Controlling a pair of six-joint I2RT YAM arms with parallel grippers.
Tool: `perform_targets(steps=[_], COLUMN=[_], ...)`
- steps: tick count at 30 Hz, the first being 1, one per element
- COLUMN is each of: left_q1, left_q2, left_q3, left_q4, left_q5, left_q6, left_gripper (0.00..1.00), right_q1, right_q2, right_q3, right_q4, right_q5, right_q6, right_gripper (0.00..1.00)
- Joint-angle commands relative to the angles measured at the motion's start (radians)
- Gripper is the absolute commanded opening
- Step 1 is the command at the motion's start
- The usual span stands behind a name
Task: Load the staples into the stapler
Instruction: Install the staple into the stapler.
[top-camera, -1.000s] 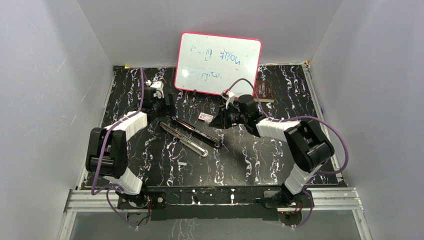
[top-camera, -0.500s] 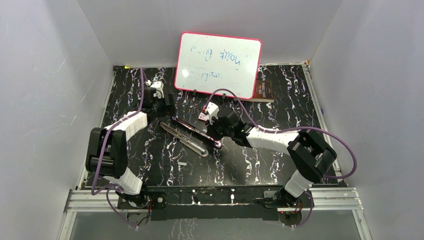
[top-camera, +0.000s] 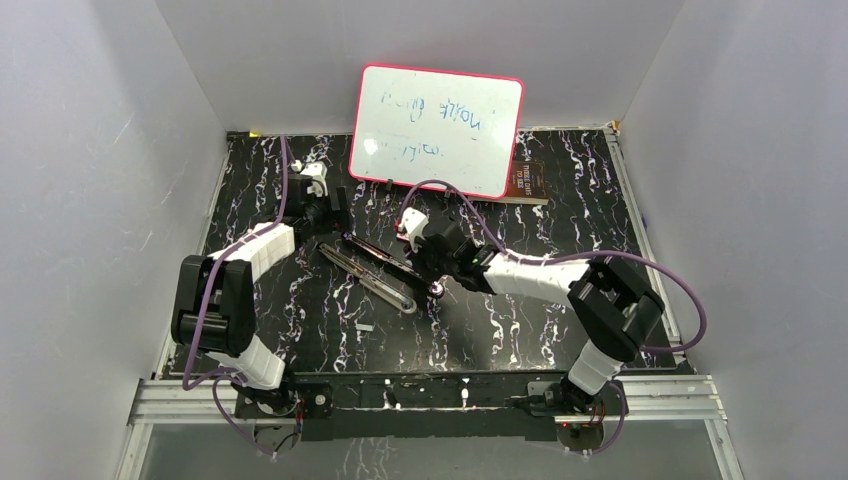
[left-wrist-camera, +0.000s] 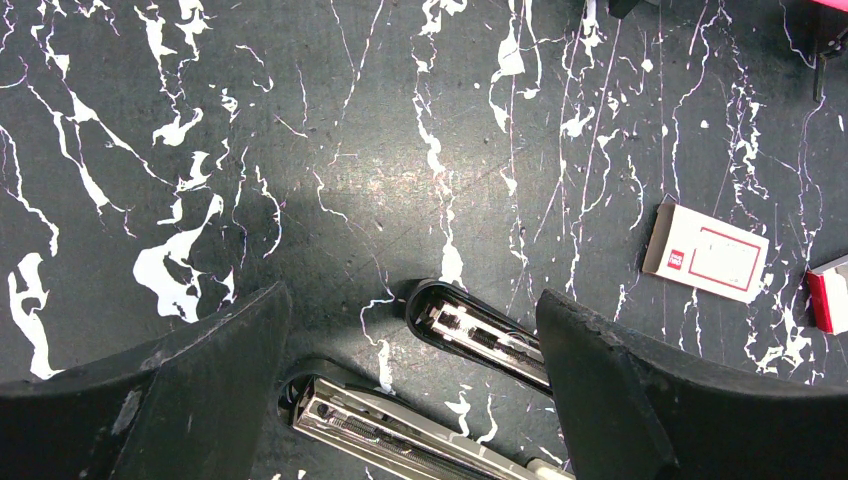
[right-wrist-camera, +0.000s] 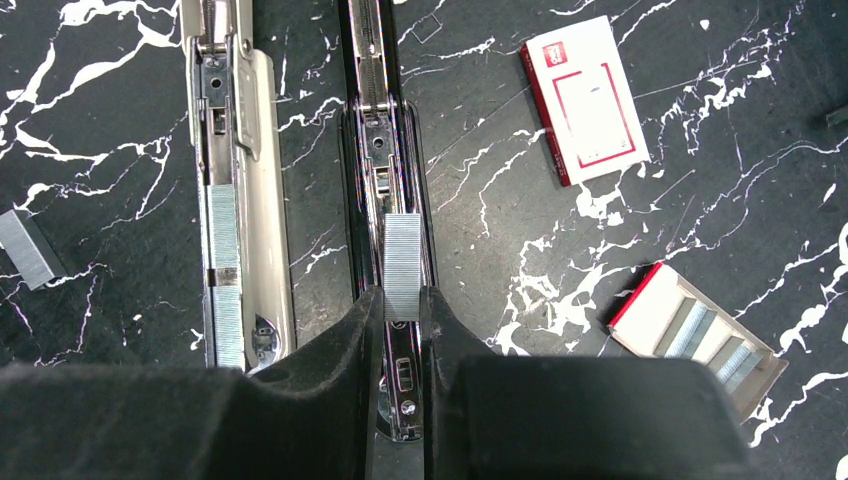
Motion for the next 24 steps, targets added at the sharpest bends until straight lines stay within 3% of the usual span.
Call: perform_targets(steps=[1, 24], left_q1=[0.006, 0.006], left_q2=[-0.028, -0.030], left_q3=[-0.004, -0.005], left_q4=[0.009, 0.009], left_q5=[0.016, 0.017], left_q6=[-0.004, -0.004], left_gripper=[0.92, 0.92], right_q1=[0.002, 0.002], right_q2=[0.016, 0.051], right_q3=[0.062, 0.095], right_q4=[-0.015, -0.067], right_q5=[0.005, -0.039], right_q6=[-0.003, 0.015], right_gripper=[0.11, 0.11])
